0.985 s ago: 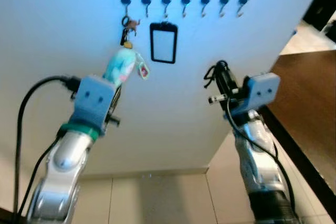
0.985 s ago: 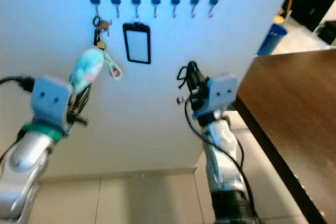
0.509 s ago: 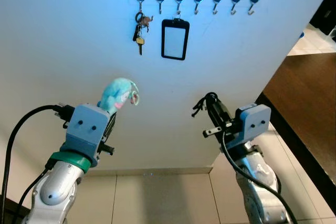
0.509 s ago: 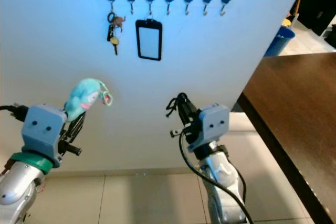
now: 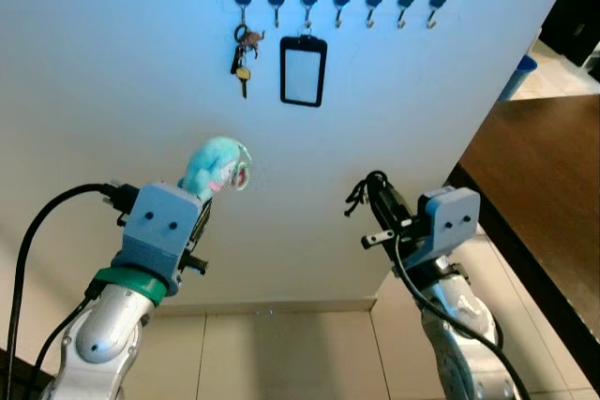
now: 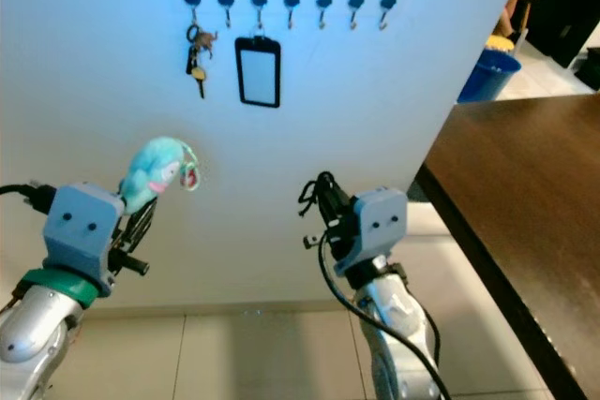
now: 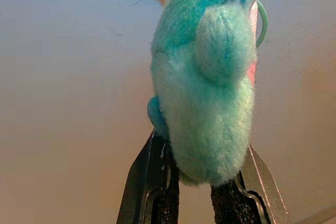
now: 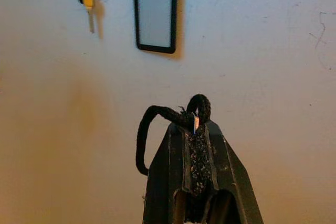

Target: Hang keys on a hook

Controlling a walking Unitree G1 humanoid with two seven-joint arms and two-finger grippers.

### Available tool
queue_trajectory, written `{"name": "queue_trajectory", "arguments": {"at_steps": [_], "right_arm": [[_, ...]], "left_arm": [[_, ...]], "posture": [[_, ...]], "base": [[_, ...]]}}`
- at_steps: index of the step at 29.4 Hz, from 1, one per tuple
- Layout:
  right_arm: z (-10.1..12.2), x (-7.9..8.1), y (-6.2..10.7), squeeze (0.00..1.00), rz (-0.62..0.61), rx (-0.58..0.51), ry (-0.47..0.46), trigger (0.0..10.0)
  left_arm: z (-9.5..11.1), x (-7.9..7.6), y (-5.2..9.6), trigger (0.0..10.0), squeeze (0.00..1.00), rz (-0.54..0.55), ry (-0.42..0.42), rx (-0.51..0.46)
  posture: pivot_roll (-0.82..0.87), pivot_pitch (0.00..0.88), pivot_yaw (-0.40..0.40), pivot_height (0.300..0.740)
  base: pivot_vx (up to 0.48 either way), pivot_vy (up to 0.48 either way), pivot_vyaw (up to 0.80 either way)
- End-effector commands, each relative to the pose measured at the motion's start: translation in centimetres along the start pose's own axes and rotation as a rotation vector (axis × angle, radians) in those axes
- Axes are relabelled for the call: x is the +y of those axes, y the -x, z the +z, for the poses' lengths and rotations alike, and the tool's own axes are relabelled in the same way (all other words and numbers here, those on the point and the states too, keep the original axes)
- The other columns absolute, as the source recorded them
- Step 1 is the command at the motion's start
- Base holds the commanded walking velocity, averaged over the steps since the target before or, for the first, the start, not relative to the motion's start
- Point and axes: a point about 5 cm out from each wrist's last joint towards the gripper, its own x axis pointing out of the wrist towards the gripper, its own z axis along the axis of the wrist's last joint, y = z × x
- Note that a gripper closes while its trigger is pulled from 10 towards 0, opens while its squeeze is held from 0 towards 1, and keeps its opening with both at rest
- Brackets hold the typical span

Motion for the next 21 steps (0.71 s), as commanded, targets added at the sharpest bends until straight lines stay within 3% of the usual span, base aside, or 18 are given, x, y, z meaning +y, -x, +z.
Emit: {"name": "queue_trajectory", "arguments": {"at_steps": [1, 16, 21], "right_arm": [[-0.1, 0.1, 0.3, 0.0, 0.007, 0.012, 0.004, 10.0], [-0.4, 0.5, 0.6, 0.0, 0.039, 0.034, 0.01, 10.0], [-0.9, 1.1, 1.9, 0.0, 0.072, 0.063, 0.005, 10.0]], "left_arm": [[0.1, -0.2, 0.1, 10.0, 0.0, 0.001, -0.013, -0.004], [0.2, 0.1, -0.1, 10.0, 0.0, 0.024, -0.009, -0.012], [0.6, 0.5, 0.6, 10.0, 0.0, 0.046, 0.018, -0.035]], "posture": [[0.09, 0.109, 0.062, 0.74], [0.09, 0.093, 0.053, 0.74], [0.1, 0.097, 0.052, 0.74]], "base": [[0.382, 0.0, 0.0], [0.375, 0.0, 0.0], [0.144, 0.0, 0.0]]}}
